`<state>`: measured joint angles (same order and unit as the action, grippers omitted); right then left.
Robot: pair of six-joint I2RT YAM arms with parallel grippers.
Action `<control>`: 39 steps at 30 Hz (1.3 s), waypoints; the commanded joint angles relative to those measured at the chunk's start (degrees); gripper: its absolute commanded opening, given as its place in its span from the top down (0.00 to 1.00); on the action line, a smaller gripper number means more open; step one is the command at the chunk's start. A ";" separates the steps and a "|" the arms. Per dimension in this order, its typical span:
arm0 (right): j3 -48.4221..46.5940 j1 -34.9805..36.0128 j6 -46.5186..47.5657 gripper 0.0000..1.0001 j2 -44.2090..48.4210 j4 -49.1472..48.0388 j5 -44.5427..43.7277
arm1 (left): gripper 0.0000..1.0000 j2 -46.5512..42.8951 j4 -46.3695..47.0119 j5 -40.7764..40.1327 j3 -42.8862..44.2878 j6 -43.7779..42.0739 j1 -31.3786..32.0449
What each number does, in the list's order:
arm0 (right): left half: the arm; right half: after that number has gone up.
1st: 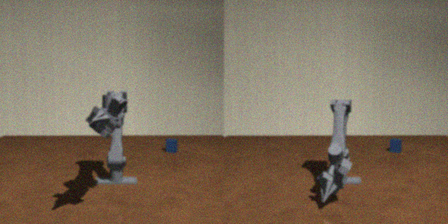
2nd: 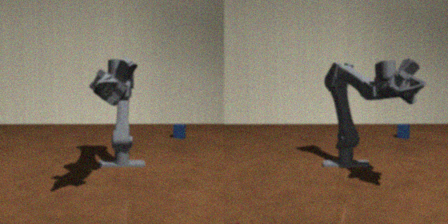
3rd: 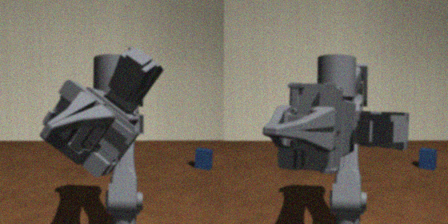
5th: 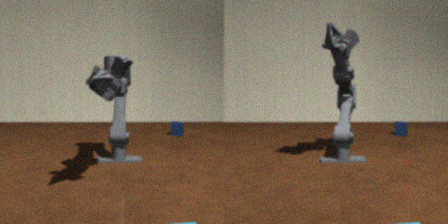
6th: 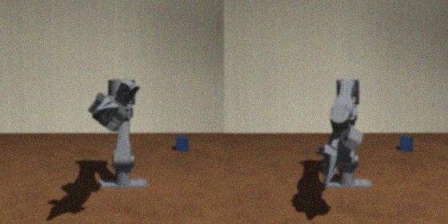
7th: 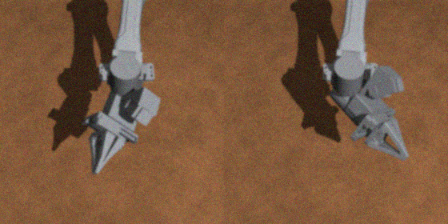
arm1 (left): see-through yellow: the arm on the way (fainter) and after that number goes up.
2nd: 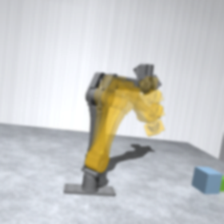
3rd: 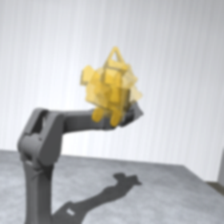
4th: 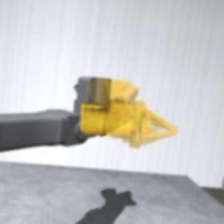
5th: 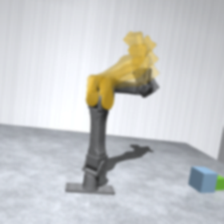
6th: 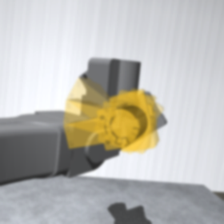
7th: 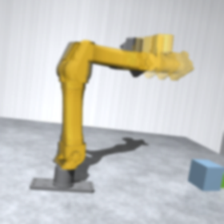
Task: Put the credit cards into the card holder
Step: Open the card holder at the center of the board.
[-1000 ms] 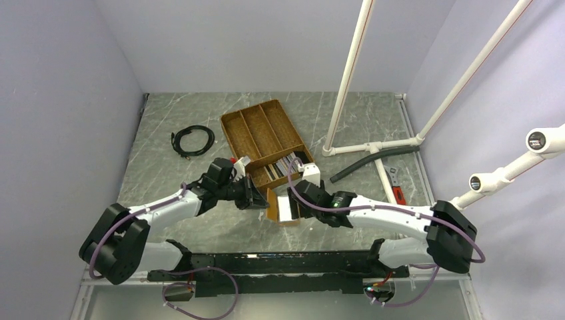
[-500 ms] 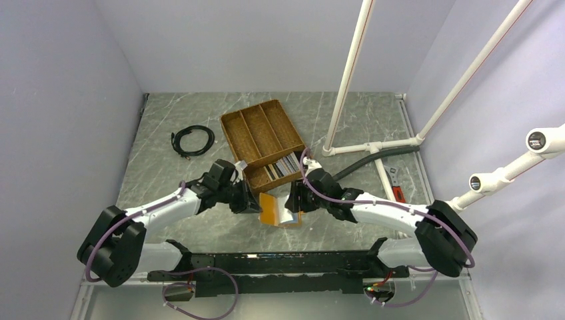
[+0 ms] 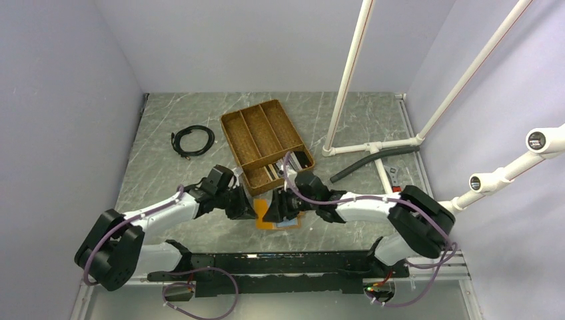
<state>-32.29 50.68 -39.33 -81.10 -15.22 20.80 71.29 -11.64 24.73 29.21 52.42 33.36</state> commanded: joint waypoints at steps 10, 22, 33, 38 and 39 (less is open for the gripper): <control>-1.69 -0.63 3.51 0.25 1.41 3.37 0.91 | 0.48 -13.01 -21.01 -10.25 8.33 -3.45 0.30; -3.70 3.90 -3.42 0.49 -13.29 -18.63 13.68 | 0.72 -10.67 -11.10 -6.21 12.56 -1.77 0.47; 5.38 -0.49 -9.11 0.61 -18.12 -28.07 13.85 | 0.90 0.71 4.92 -0.32 6.70 2.72 3.14; 5.75 -0.58 -7.93 0.80 -12.01 -24.14 12.66 | 1.00 7.30 4.71 -5.37 5.48 2.96 7.05; 5.45 -0.58 -6.71 0.82 -9.73 -19.59 11.25 | 1.00 7.92 4.62 -6.26 4.57 2.96 7.22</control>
<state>-26.92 50.06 -48.45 -97.93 -39.81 34.48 77.10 -9.85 21.63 35.55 54.48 38.96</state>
